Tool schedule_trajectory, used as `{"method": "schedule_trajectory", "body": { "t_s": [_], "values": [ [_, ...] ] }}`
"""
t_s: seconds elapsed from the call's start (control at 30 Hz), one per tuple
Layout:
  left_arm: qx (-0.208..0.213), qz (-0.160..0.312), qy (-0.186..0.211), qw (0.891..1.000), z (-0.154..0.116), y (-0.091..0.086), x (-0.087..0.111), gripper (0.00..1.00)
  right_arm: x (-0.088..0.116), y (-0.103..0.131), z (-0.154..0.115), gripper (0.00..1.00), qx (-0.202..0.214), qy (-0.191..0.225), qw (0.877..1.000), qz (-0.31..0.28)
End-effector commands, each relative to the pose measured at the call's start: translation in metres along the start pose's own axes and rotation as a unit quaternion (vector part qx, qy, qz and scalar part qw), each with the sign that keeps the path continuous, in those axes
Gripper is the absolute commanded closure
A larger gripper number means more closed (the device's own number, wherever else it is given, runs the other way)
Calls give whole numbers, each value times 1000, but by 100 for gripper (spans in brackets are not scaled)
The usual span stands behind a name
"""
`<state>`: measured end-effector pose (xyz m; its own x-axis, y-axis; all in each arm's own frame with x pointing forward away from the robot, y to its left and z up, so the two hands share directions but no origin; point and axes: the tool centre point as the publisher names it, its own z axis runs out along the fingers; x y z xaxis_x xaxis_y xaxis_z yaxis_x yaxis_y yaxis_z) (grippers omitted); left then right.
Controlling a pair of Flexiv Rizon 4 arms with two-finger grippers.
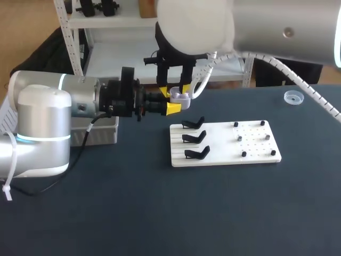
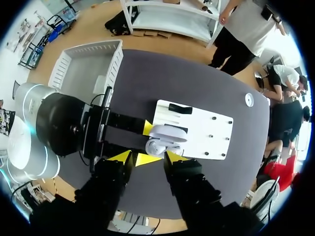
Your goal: Pick up each earbud case from the left stands, insert the matching earbuds, close the lid, and place the case in the box.
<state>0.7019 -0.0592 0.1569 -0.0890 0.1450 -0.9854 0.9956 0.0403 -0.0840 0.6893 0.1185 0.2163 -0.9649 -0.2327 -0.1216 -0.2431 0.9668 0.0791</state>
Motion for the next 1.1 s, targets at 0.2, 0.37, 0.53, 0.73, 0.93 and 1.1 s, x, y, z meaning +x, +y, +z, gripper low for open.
{"method": "schedule_trajectory", "body": {
  "t_s": [0.2,0.37,0.53,0.73,0.93,1.1],
  "values": [
    [-2,0,0,1000,0,-1,0,100,-39,-21,1,59,7,-46,997,57],
    [-2,0,0,1000,0,-1,0,100,-65,-41,23,60,30,-48,993,103],
    [-2,0,0,1000,0,-1,0,100,-73,-58,46,62,33,-22,990,137],
    [-2,0,0,1000,0,-1,0,100,-60,-61,45,62,38,-19,990,138],
    [-2,0,0,1000,0,-1,0,100,-44,-60,35,62,31,-19,990,138],
    [-2,0,0,1000,0,-1,0,100,-31,-56,32,61,19,-13,990,140]
  ]
}}
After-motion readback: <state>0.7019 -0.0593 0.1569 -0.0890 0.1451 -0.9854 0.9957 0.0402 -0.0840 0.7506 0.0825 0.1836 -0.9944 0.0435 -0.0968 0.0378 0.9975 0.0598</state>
